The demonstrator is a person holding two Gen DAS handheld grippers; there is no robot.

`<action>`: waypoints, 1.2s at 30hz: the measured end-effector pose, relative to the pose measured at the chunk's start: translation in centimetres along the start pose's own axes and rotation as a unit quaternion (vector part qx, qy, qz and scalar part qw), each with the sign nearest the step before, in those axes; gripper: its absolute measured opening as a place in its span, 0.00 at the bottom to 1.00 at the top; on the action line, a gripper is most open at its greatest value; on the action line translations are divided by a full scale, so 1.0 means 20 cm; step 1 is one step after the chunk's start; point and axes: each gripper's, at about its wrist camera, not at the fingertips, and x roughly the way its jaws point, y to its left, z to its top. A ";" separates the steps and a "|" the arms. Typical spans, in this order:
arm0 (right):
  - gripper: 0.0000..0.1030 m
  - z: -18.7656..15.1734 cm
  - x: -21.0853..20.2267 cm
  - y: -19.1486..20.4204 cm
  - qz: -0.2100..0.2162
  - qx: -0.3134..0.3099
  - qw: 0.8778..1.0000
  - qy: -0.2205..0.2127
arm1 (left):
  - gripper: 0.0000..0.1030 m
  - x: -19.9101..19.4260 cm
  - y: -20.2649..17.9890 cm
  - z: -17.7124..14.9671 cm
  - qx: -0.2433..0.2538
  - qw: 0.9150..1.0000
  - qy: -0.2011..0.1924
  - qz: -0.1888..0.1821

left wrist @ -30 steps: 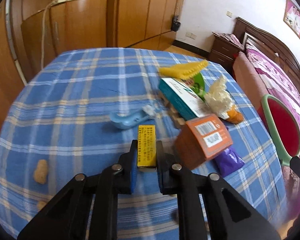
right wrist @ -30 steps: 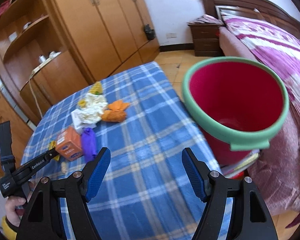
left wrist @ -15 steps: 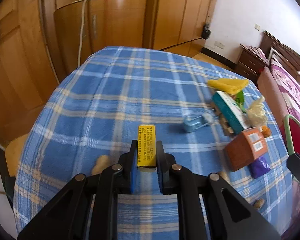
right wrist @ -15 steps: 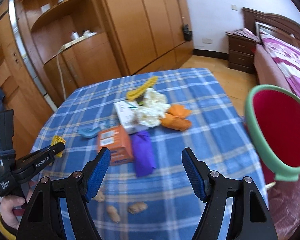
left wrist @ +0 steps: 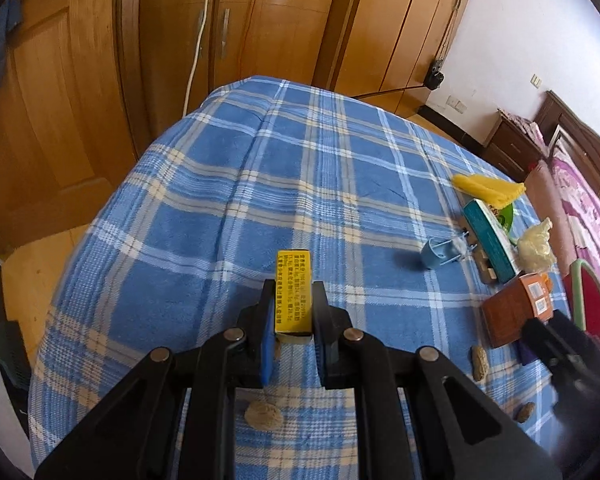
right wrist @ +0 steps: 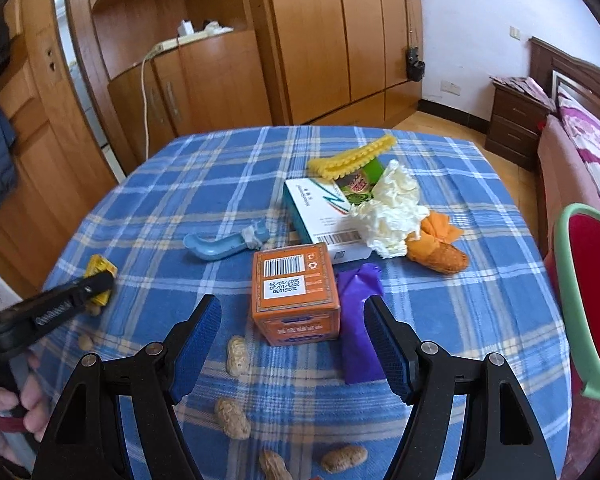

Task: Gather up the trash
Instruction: 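Grasp the small yellow box with the left tool while the right tool grasps the orange box, then carry both boxes over the red bucket with both tools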

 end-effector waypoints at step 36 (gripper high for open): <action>0.47 -0.02 -0.39 -0.27 0.015 0.087 0.991 -0.098 | 0.15 -0.22 -0.36 0.01 0.076 0.992 -0.030 -0.093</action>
